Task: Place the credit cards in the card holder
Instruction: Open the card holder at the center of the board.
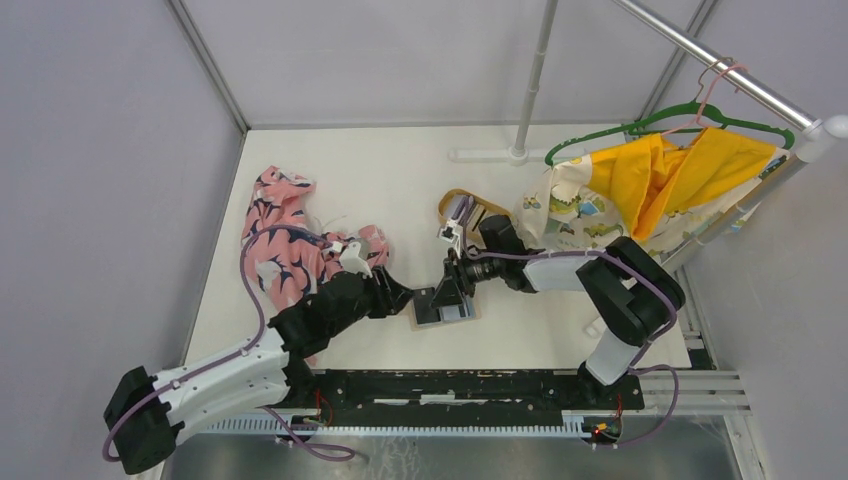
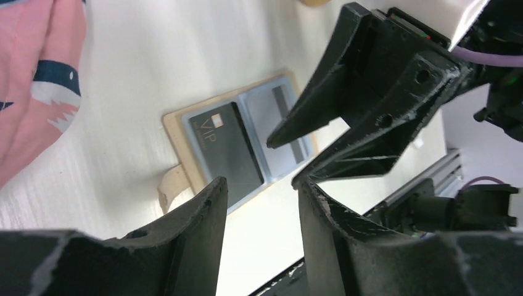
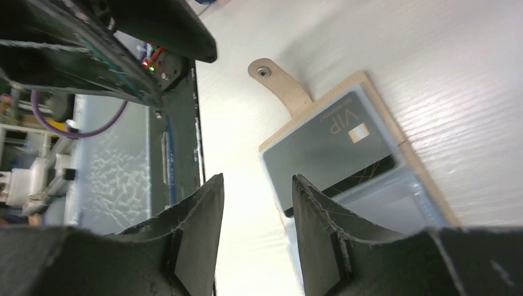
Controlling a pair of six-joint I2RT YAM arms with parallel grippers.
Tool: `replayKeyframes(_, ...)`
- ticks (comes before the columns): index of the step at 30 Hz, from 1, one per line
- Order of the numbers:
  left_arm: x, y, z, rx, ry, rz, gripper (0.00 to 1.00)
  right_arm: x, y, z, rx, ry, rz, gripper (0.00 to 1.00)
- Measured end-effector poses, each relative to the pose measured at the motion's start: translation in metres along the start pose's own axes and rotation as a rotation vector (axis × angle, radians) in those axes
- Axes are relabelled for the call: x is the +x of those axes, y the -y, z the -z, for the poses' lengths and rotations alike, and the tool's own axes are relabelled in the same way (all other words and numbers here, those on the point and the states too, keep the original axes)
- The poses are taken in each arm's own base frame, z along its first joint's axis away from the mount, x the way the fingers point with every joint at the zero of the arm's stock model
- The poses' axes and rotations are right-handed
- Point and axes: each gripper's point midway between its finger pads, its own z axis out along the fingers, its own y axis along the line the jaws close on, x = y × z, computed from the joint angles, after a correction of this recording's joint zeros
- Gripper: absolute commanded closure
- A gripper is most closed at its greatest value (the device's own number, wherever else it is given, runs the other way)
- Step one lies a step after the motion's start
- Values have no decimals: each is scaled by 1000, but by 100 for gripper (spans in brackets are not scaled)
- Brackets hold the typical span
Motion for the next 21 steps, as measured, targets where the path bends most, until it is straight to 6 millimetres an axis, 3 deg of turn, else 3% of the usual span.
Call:
replayKeyframes(3,-5,9,7,61,27,11,49,-11,5,4,43,-31,124,50)
replayKeyframes(6,2,17,4,117,3,12,55,-29,5,16,93,-43,279,50)
replayKeyframes(10,16,25,-11,155,-57,6,62,-40,6,49,161,-5,396,50)
replayKeyframes(14,37,22,-30,142,-144,-3,65,-19,21,71,218,13,353,50)
replayKeyframes(18,46,21,-47,124,-187,-15,64,9,30,70,228,-16,234,50)
replayKeyframes(21,48,21,-56,112,-197,-19,61,15,37,66,233,-22,164,49)
